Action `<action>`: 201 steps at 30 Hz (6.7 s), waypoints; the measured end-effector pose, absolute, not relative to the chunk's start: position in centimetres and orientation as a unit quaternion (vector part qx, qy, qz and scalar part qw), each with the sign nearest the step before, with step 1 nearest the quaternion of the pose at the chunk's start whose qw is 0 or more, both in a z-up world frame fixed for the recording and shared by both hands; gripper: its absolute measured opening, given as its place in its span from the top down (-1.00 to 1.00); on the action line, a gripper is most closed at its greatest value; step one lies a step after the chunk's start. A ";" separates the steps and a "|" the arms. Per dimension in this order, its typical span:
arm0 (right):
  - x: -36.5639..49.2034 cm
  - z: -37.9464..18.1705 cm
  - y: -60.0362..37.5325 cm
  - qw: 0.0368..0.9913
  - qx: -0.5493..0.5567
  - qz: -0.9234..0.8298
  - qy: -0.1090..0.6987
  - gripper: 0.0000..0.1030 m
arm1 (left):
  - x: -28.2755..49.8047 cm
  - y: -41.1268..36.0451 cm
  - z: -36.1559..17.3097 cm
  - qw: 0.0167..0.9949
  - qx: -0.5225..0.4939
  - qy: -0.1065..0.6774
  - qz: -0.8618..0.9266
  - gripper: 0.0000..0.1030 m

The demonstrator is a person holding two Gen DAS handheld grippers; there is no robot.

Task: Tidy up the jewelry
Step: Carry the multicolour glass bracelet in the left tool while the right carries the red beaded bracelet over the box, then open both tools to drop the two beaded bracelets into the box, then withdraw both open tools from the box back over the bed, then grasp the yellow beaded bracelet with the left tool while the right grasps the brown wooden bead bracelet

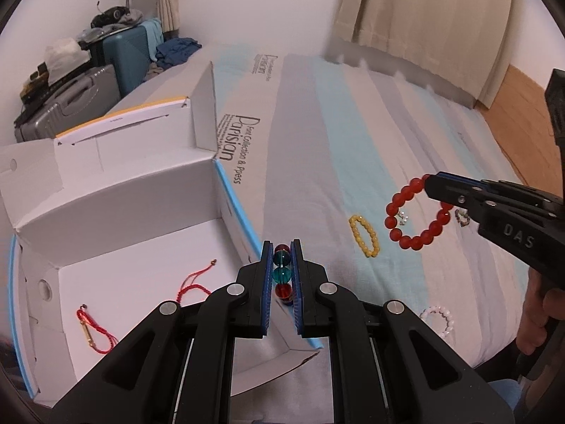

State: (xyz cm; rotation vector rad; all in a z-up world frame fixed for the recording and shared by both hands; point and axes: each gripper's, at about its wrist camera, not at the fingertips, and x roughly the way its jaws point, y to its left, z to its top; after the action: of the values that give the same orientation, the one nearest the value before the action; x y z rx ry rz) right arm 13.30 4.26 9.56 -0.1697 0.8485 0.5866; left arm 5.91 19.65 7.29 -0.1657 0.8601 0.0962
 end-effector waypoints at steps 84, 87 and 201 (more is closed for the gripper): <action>6.3 -0.3 27.1 0.778 -0.155 0.379 0.477 0.43 | -2.5 38.3 1.2 0.828 -0.148 0.493 0.221 0.68; 6.3 0.3 26.7 0.782 -0.149 0.380 0.471 0.13 | -2.9 38.3 1.7 0.829 -0.144 0.488 0.233 0.47; 27.7 -0.7 -23.5 0.870 -0.004 0.074 0.487 -0.85 | 21.2 4.6 -0.8 0.890 -0.009 0.454 0.033 -0.88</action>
State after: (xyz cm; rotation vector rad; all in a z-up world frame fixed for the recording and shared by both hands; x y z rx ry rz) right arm 27.74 -23.52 -0.72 -0.0076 1.0182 0.1540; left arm 21.25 4.63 -0.80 -0.0193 0.9431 0.0684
